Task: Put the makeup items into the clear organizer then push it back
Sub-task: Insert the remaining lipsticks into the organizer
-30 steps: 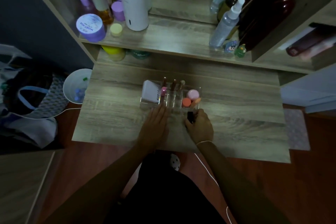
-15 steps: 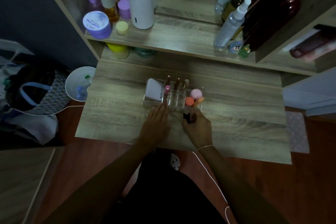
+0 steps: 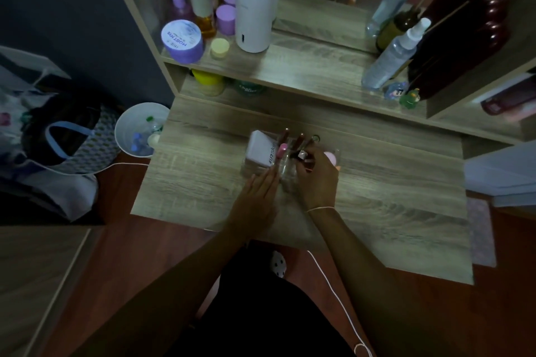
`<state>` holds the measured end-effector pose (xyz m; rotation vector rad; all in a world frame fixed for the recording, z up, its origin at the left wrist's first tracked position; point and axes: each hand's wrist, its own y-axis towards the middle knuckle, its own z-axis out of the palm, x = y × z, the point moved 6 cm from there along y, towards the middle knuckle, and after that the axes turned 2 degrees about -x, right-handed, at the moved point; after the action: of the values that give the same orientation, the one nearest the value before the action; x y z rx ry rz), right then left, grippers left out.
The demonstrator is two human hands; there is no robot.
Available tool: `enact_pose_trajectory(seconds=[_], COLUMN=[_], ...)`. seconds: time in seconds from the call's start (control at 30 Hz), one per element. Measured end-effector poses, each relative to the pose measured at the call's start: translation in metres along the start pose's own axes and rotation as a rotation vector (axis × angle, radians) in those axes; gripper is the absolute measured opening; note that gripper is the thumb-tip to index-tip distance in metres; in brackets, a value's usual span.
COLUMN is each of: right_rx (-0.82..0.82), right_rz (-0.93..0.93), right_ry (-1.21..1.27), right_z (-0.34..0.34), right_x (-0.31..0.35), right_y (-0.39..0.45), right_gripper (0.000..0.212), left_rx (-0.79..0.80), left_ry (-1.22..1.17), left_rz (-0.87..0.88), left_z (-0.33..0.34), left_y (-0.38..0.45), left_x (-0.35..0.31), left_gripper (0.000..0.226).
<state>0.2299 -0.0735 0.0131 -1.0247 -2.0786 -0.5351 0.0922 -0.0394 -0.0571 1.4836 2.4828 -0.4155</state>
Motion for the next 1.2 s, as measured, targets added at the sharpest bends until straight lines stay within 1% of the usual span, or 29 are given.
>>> enact_pose_trajectory(seconds=[0.13,0.3,0.37,0.47,0.67,0.8,1.0,1.2], right_rx=[0.035,0.03,0.059,0.125,0.172,0.215,0.224,0.193], right_rz=[-0.021,-0.121,-0.139,-0.116,-0.092,-0.038,-0.033,-0.043], right_ry=[-0.084,-0.143,-0.18,-0.218,-0.259,-0.293,-0.294,-0.277], right_z=[0.001,0.002,0.003,0.009,0.016,0.021,0.02,0.014], right_x=[-0.008,0.004,0.005,0.002,-0.003,-0.01,-0.013,-0.008], right_y=[0.001,0.005,0.006,0.008,0.011,0.015,0.016,0.014], right_gripper=[0.022,0.017,0.017,0.018,0.018,0.024,0.026,0.027], left_rx=[0.007,0.006,0.005,-0.006,0.022,0.012,0.01,0.034], left_ry=[-0.017,-0.005,-0.015,-0.023,0.005,-0.001,-0.003,0.009], left_rz=[0.006,0.001,0.001,0.011,0.0,-0.003,0.002,-0.004], left_z=[0.001,0.002,0.002,0.0,0.001,0.0,-0.003,-0.003], left_y=[0.002,0.002,0.001,0.001,0.001,0.001,0.001,0.001], left_x=[-0.004,-0.002,-0.002,-0.002,-0.002,-0.002,-0.004,-0.004], left_gripper=[0.07,0.07,0.07,0.07,0.074,0.073,0.074,0.075])
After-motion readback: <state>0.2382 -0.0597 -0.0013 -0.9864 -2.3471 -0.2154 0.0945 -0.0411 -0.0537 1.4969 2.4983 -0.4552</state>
